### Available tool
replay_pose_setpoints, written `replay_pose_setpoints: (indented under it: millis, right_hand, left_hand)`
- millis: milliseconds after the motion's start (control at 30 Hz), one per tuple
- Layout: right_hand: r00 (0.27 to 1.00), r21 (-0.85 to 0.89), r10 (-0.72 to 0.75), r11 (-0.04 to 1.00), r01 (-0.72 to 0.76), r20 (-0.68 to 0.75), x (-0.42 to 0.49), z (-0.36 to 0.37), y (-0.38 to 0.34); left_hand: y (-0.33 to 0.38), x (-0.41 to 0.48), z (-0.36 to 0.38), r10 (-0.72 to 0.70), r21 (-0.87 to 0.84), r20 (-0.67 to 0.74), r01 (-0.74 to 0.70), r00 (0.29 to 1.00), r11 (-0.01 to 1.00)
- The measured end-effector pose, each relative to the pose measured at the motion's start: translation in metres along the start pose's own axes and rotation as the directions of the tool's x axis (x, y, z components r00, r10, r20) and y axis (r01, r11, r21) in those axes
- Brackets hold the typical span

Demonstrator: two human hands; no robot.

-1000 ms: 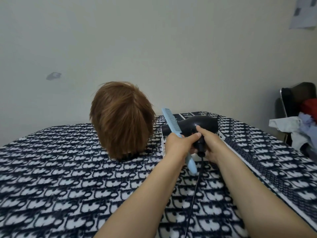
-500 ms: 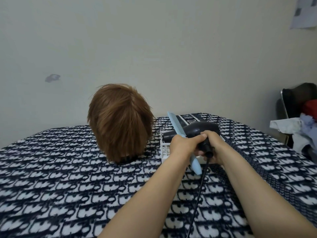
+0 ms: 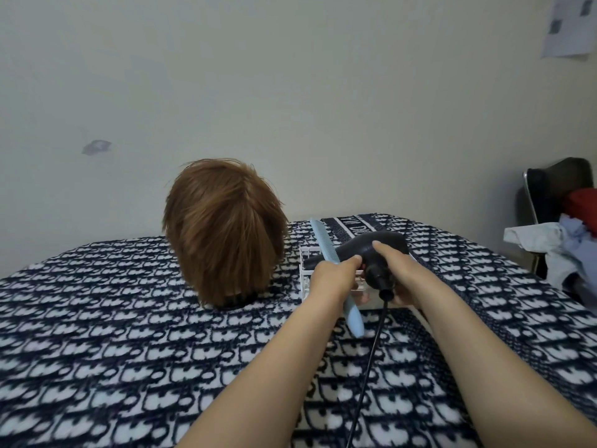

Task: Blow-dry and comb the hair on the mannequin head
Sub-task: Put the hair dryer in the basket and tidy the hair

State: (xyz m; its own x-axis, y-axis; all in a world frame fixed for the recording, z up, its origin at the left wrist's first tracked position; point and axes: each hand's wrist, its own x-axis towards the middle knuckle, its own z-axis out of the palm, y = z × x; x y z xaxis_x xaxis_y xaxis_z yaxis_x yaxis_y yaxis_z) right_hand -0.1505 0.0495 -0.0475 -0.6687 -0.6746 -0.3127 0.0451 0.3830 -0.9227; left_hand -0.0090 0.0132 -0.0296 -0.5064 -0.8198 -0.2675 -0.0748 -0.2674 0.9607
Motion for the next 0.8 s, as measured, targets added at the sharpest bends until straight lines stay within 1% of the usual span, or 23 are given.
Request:
replay_pose_setpoints:
  millis: [67, 100, 133, 167, 200, 233, 267, 300, 333, 367, 400, 433, 467, 533, 600, 667, 700, 733, 767, 800]
  right_hand:
    - [0.997, -0.058, -0.044, 0.998, 0.040, -0.057, -0.005, -0.003, -0.003]
    - [0.992, -0.113, -0.084, 0.991, 0.073, -0.096, -0.010, -0.004, -0.006]
    - [0.976, -0.191, -0.156, 0.973, 0.126, -0.154, -0.017, -0.005, -0.009]
    - [0.936, -0.287, -0.264, 0.938, 0.193, -0.232, -0.025, -0.005, -0.011]
    - [0.860, -0.384, -0.403, 0.882, 0.273, -0.312, -0.033, -0.005, -0.013]
    - [0.761, -0.459, -0.539, 0.813, 0.359, -0.360, -0.042, -0.003, -0.016]
    - [0.673, -0.501, -0.648, 0.741, 0.447, -0.357, -0.055, 0.001, -0.019]
    - [0.632, -0.512, -0.711, 0.683, 0.520, -0.307, -0.068, 0.007, -0.024]
    - [0.631, -0.498, -0.746, 0.639, 0.587, -0.212, -0.079, 0.014, -0.030]
    - [0.654, -0.469, -0.751, 0.613, 0.636, -0.093, -0.091, 0.022, -0.034]
    - [0.681, -0.423, -0.731, 0.608, 0.672, 0.031, -0.101, 0.030, -0.037]
    - [0.688, -0.387, -0.712, 0.600, 0.700, 0.139, -0.110, 0.038, -0.039]
    - [0.672, -0.375, -0.707, 0.575, 0.727, 0.219, -0.116, 0.045, -0.041]
    - [0.626, -0.392, -0.713, 0.503, 0.770, 0.315, -0.125, 0.059, -0.045]
    - [0.601, -0.395, -0.727, 0.471, 0.789, 0.332, -0.127, 0.072, -0.048]
    - [0.571, -0.406, -0.767, 0.441, 0.800, 0.293, -0.124, 0.087, -0.050]
    - [0.561, -0.411, -0.783, 0.434, 0.802, 0.268, -0.122, 0.093, -0.051]
    - [0.555, -0.404, -0.794, 0.436, 0.804, 0.248, -0.119, 0.098, -0.053]
    - [0.552, -0.396, -0.799, 0.440, 0.806, 0.238, -0.115, 0.102, -0.056]
    - [0.547, -0.394, -0.805, 0.437, 0.809, 0.229, -0.111, 0.107, -0.060]
  left_hand:
    - [0.001, -0.004, -0.001, 0.005, 0.031, -0.039, -0.004, 0.999, 1.000]
    - [0.002, -0.007, -0.003, 0.013, 0.057, -0.061, -0.009, 0.998, 0.998]
    - [0.002, -0.009, -0.005, 0.024, 0.077, -0.084, -0.017, 0.996, 0.997]
    - [0.003, -0.012, -0.007, 0.032, 0.085, -0.108, -0.023, 0.994, 0.996]
    - [0.005, -0.015, -0.011, 0.044, 0.085, -0.125, -0.033, 0.991, 0.996]
    - [0.007, -0.017, -0.014, 0.066, 0.093, -0.137, -0.053, 0.988, 0.994]
    - [0.009, -0.020, -0.017, 0.102, 0.112, -0.149, -0.086, 0.983, 0.990]
    - [0.011, -0.023, -0.020, 0.151, 0.132, -0.164, -0.130, 0.975, 0.983]
    - [0.014, -0.026, -0.024, 0.210, 0.150, -0.182, -0.184, 0.961, 0.971]
    - [0.017, -0.030, -0.028, 0.270, 0.174, -0.201, -0.237, 0.942, 0.956]
    - [0.020, -0.034, -0.033, 0.324, 0.205, -0.216, -0.282, 0.921, 0.937]
    - [0.023, -0.037, -0.037, 0.372, 0.239, -0.226, -0.319, 0.900, 0.917]
    - [0.027, -0.041, -0.042, 0.411, 0.261, -0.233, -0.350, 0.881, 0.900]
    - [0.034, -0.046, -0.055, 0.442, 0.279, -0.244, -0.374, 0.863, 0.885]
    - [0.040, -0.050, -0.067, 0.435, 0.283, -0.219, -0.370, 0.873, 0.885]
    - [0.045, -0.055, -0.079, 0.444, 0.344, -0.162, -0.371, 0.882, 0.863]
    - [0.047, -0.058, -0.086, 0.464, 0.417, -0.114, -0.382, 0.878, 0.825]
    - [0.050, -0.061, -0.094, 0.494, 0.503, -0.055, -0.404, 0.867, 0.764]
    - [0.054, -0.062, -0.102, 0.529, 0.577, -0.002, -0.431, 0.849, 0.693]
    - [0.057, -0.065, -0.114, 0.572, 0.620, 0.016, -0.457, 0.820, 0.638]
